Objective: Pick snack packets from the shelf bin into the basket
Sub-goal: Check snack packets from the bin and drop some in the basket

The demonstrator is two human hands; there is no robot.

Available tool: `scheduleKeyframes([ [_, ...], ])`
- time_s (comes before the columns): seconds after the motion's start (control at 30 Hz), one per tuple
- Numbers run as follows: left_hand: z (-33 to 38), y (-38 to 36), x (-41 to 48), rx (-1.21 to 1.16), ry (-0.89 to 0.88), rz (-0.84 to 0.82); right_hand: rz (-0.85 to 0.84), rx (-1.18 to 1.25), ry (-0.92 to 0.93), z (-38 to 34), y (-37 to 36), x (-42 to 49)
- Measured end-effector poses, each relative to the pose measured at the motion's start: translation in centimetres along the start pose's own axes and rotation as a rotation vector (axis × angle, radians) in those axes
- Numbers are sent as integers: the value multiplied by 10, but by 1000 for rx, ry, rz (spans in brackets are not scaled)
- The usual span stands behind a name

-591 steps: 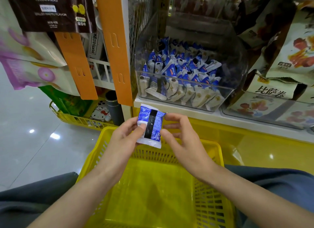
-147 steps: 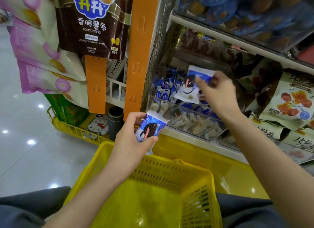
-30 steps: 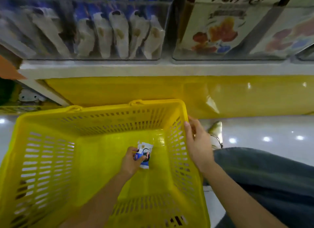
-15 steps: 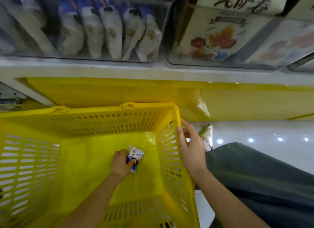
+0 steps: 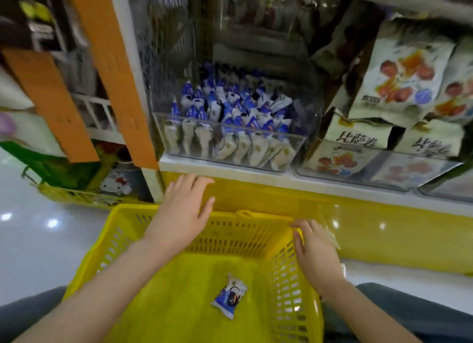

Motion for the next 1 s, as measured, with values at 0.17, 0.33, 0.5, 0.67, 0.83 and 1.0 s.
scheduleKeyframes([
  [0.17,18,89,33,83,-98,191,129,150,405,-117,86,42],
  [0.33,3,102,53,230,-63,82,184,297,463,-183,132,102],
  [0.5,-7,97,56,213,-69,24,-98,211,254,-188,96,175],
  [0.67,-9,96,57,230,-103,19,-290,10,272,-186,71,205],
  [0.83,-10,94,58,250,-117,29,-320,-271,269,-195,63,216],
  [1.0,-9,92,58,244,-120,38,-369,-326,235,-203,67,211],
])
Point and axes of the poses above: each hand's wrist, its own x-axis towards the middle knuckle, its own y-axis out of the back of the hand, z = x × y, the point moved 9 cm from there along x, towards the middle knuckle, and after that the axes turned 1 degree about -z, right-handed, at the moved point
